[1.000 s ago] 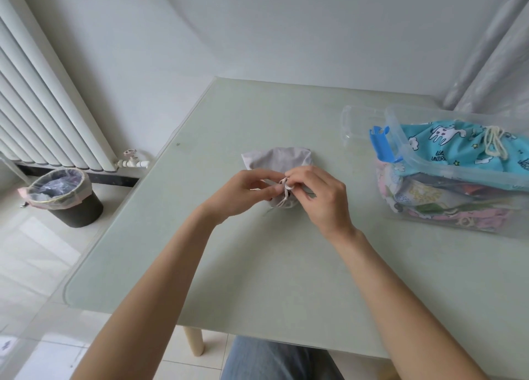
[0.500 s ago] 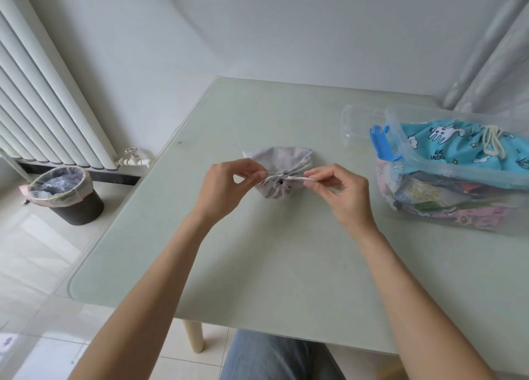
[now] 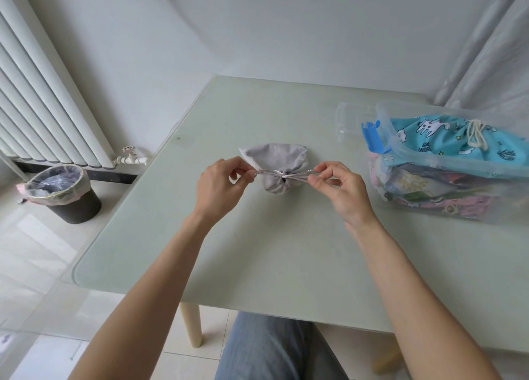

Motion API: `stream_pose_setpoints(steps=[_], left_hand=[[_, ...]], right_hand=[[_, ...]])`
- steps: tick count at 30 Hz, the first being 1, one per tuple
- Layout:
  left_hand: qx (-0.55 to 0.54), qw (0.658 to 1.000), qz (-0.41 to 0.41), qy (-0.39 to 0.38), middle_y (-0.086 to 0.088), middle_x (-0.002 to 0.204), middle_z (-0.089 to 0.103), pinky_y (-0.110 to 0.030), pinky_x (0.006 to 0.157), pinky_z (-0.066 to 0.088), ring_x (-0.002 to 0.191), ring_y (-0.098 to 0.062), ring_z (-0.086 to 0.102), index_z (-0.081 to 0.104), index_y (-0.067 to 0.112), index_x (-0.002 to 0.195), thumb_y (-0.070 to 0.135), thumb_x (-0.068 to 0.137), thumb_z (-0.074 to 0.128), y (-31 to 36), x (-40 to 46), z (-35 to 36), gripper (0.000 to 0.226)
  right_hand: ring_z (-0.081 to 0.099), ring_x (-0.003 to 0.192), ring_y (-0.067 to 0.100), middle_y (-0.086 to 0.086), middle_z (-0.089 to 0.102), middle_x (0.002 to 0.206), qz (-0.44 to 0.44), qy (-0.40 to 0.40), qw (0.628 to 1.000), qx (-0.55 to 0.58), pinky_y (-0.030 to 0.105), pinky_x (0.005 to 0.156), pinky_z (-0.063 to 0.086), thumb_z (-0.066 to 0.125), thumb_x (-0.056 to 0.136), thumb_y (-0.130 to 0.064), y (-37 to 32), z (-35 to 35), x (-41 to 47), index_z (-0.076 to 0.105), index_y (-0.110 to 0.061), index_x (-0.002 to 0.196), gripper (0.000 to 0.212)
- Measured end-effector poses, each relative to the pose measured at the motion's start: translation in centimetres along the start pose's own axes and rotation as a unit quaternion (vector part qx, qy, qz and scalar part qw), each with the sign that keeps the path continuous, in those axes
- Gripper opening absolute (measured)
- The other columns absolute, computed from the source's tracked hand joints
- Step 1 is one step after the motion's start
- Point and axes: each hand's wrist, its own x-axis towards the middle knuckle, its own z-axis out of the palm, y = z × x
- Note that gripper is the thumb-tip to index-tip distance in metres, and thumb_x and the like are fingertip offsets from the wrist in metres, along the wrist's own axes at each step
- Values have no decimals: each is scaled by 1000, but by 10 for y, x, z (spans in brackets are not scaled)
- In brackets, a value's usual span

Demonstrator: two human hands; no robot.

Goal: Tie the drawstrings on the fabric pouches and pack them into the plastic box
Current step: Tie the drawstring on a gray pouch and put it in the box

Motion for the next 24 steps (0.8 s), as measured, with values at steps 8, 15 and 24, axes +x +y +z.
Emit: stream_pose_setpoints(steps=[8, 15, 24], left_hand=[[-14, 995, 39, -85, 18, 73, 65, -21, 62, 36, 71, 0, 52, 68, 37, 77, 41, 85, 63, -9, -14, 7, 10], [-66, 996, 36, -57, 15, 98, 70, -17, 70, 46, 87, -5, 63, 66, 32, 105, 49, 92, 48, -13, 14, -16, 28], [16, 972, -42, -232, -6, 140, 46, -33, 104, 34, 127, -21, 44, 38, 29, 139, 47, 92, 50, -31, 110, 37, 52]], right_hand=[[54, 66, -6, -8, 62, 75, 53, -25, 998, -30, 11, 70, 39, 70, 81, -16, 7, -17, -11, 61, -18, 69, 15], [38, 126, 7, -15, 43, 134, -46, -119, 981, -143, 23, 105, 29, 70, 78, -39, -11, -22, -6, 43, -38, 125, 54], [54, 108, 17, -9, 64, 108, -187, -233, 851, -432, 36, 95, 40, 58, 83, -43, 2, 8, 20, 61, -39, 118, 36]])
